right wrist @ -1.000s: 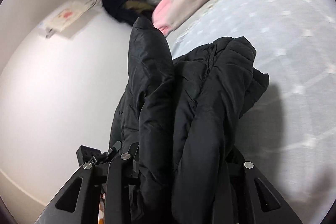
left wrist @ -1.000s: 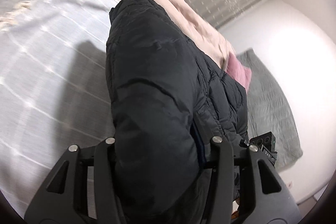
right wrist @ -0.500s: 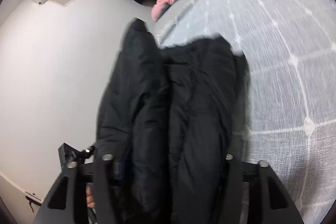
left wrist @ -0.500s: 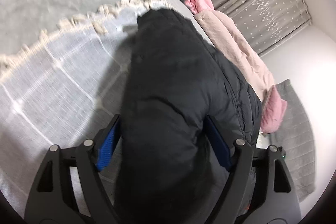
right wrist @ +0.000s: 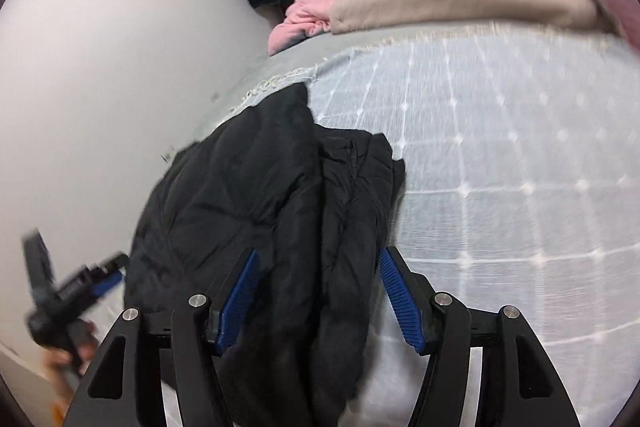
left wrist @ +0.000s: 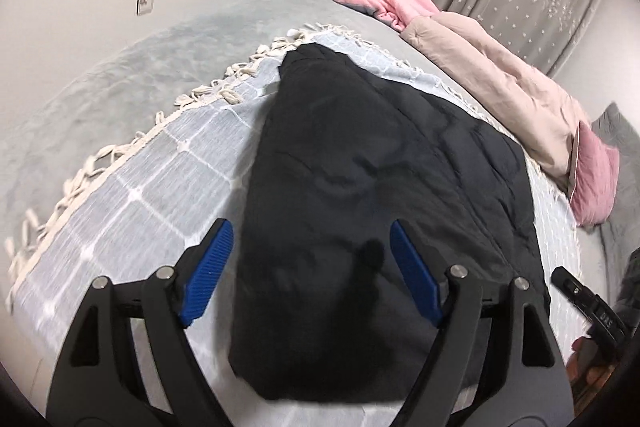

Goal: Fold large clothes

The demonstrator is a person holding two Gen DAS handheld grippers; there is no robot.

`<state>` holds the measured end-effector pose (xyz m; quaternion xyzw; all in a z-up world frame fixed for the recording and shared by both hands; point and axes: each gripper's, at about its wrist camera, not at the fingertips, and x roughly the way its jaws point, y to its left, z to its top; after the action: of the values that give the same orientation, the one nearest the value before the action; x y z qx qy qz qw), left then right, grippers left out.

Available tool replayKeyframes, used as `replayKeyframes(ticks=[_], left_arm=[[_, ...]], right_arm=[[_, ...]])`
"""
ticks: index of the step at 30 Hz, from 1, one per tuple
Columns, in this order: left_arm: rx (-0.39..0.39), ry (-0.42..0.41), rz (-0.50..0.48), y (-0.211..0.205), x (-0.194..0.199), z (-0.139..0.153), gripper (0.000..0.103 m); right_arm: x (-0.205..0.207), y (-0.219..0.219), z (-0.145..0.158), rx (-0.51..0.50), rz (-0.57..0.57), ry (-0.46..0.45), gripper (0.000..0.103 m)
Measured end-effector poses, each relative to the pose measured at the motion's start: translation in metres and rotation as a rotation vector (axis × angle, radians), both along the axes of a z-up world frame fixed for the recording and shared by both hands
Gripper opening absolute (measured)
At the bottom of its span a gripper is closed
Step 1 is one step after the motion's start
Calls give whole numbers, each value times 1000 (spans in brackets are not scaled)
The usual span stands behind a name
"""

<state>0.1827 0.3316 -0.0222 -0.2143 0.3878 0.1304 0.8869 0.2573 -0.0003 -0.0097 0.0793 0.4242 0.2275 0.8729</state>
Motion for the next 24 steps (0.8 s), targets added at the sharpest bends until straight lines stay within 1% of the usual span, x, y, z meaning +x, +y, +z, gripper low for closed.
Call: replayKeyframes(ticks=[3,6,9,11,14,18,20,24], left_arm=[[95,16,-45,-35,-12,11,89],[173,27,-77,-65,-22,16,91],[227,53,-62,-87,-38,11,95],[226,84,-55,-98,-50,3,96],[193,129,-60,-110,-62,-9,96],[217,170,-79,-126,-69,-19,96],[233,178,-80,-131,-70,-21,96],[241,165,-82,-138,-73,-18,96]], right_arm=[[-24,12,14,-111,8,-49,70],[-50,12,19,-174,-9,-80,75],[-68,12,19,-234,-23,-88,78],[-81,10,17,-254,-33,-97,80],[-101,10,11,-304,-49,-114,83],[-112,17,-6,-373,-26,-107,83],[-117,22,-11,-401,-3,-112,83],[-124,29,-10,-471,16,-166,83]])
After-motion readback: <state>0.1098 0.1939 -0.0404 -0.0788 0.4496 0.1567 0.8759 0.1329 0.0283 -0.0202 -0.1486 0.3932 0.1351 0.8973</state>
